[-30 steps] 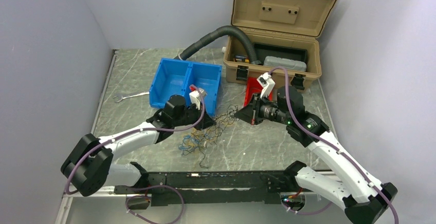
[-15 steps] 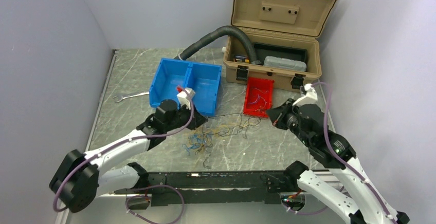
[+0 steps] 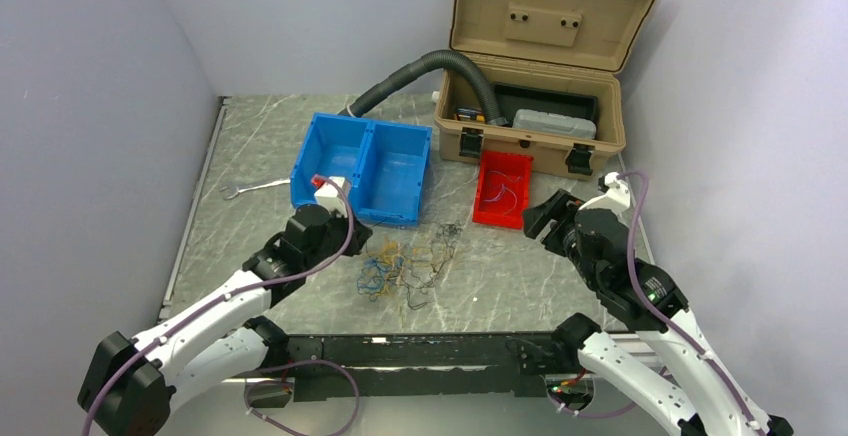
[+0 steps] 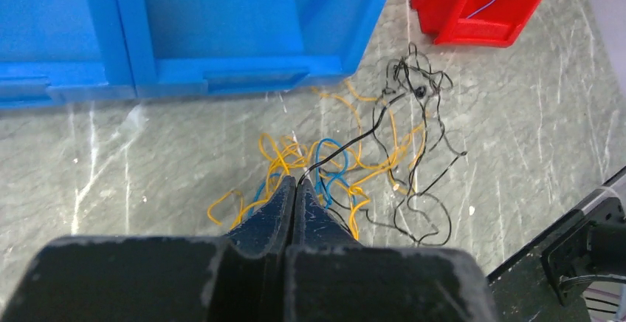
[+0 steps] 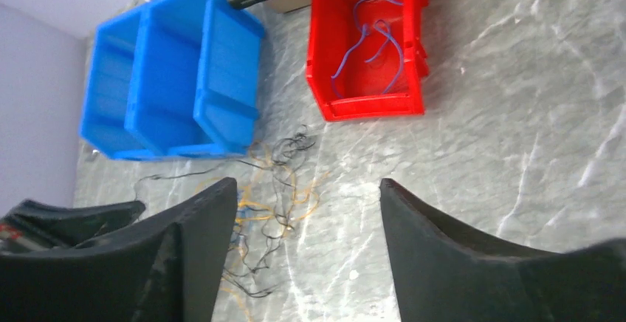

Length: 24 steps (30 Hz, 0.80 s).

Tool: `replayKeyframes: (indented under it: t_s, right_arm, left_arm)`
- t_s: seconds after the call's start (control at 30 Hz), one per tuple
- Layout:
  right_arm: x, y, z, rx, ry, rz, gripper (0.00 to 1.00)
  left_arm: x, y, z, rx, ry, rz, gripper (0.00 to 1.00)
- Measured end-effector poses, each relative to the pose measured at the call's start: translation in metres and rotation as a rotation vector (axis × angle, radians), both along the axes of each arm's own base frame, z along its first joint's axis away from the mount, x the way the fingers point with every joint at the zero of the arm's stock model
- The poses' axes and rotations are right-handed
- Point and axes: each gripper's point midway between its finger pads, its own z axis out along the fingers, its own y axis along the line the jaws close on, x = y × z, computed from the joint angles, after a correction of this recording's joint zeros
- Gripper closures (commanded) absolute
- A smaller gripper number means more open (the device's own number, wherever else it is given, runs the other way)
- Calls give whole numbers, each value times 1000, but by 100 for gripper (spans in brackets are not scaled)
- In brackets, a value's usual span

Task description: Untangle the cables

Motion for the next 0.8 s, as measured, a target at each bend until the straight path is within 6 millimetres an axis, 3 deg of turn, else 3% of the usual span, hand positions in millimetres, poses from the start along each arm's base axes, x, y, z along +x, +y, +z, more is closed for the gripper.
replayKeyframes:
  t_s: [0.13,0.3,0.37,0.43,0.57,0.67,0.8]
  right_arm:
    - [1,10,-10,-34,0,75,20]
    - [8,59,-42,-70,107,311,19]
    - [14,81,-62,-88,171,396,14]
    - [14,103,-87,-117,239,478,1]
    - [11,135,-113,-175,277,608,0]
    - [18,152,-124,-222,259,689,0]
    - [33,169,-130,-313,216,780,0]
  left_arm:
    - [-6,7,-1,16,-17,-4,100]
    - [-12,2,8,7,-50,-67,100]
    - [-15,-2,10,2,-57,-99,100]
    - [-19,-7,14,-14,-71,-139,100]
    - [-27,-17,24,-44,-88,-219,100]
    - [-33,-26,41,-71,-99,-277,100]
    - [-37,-37,85,-111,-152,-346,100]
